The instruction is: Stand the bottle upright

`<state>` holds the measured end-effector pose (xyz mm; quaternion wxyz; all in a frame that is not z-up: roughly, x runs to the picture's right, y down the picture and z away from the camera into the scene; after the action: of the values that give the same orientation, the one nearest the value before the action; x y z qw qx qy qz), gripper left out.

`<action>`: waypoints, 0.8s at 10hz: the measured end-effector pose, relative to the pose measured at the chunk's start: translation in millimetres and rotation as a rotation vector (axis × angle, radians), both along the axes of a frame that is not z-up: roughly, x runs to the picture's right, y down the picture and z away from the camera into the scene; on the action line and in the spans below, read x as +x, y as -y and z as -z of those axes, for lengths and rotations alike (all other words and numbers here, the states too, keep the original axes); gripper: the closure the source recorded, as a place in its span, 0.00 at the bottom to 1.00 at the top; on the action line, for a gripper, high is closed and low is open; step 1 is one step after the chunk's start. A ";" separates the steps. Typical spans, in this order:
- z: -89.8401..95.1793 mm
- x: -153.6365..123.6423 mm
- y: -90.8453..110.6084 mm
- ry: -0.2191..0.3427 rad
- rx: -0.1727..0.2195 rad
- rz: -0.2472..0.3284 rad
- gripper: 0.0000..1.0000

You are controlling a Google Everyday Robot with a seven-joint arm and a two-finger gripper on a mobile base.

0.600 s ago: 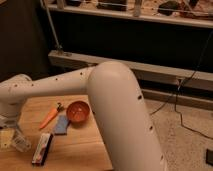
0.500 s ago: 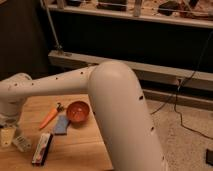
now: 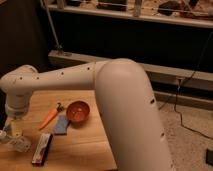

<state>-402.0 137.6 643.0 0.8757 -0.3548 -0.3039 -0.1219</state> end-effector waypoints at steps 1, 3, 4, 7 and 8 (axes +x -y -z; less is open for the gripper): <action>-3.1 4.4 2.3 -0.011 0.006 -0.001 0.20; -13.2 14.3 3.8 -0.045 0.039 0.013 0.20; -17.9 18.6 3.8 -0.063 0.059 0.024 0.20; -25.5 23.3 -1.4 -0.106 0.170 0.102 0.20; -24.6 22.4 -2.6 -0.110 0.191 0.113 0.20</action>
<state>-379.6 140.1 667.5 0.9126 -0.2925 -0.2218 -0.1798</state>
